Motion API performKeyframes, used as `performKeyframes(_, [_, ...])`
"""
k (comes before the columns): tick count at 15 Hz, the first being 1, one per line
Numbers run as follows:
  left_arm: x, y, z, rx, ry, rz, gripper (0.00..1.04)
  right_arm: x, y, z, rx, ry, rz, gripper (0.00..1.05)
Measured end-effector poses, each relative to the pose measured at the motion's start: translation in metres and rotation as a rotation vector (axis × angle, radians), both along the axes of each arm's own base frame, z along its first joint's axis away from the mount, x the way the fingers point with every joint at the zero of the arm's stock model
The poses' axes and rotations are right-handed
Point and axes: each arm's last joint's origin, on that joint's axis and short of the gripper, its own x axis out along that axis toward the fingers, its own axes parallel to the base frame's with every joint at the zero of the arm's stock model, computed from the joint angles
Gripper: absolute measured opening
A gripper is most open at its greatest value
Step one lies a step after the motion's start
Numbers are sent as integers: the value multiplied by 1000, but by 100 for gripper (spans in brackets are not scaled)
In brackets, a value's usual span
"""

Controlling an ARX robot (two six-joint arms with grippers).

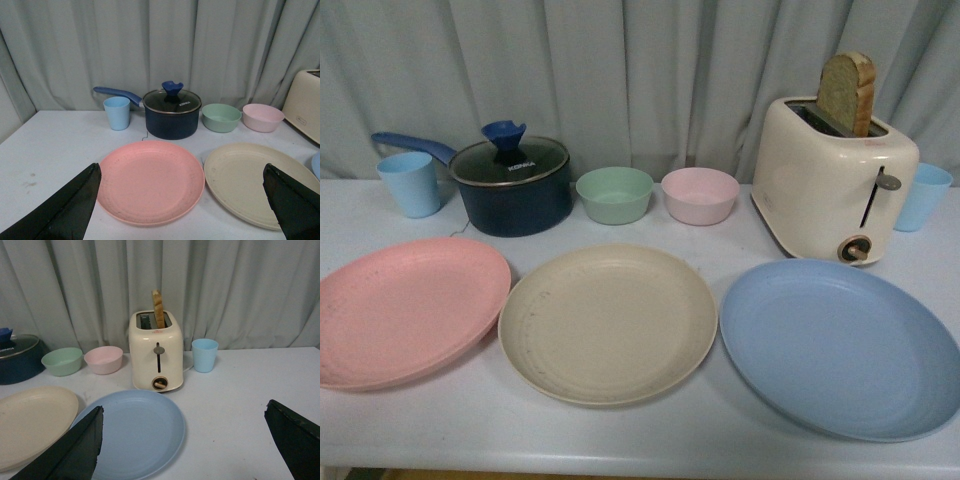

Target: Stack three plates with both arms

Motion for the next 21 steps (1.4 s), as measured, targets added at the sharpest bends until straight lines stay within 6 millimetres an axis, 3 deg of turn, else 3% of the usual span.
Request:
performKeyframes(11, [0, 0, 0, 0, 0, 0, 98, 0, 0, 0, 0, 0, 0, 98])
performKeyframes(12, [-1, 0, -2, -31, 108, 58, 98, 0, 0, 0, 0, 0, 0, 98])
performKeyframes(13, [7, -1, 3, -78, 327, 183, 98, 0, 0, 0, -1, 1, -2, 98])
performKeyframes(14, [23, 5, 15, -124, 355, 275, 98, 0, 0, 0, -1, -2, 0, 98])
performKeyframes(16, [53, 17, 30, -128, 365, 295, 98, 0, 0, 0, -2, 0, 0, 98])
performKeyframes(21, [157, 60, 15, -47, 643, 205, 98, 0, 0, 0, -2, 0, 1, 98])
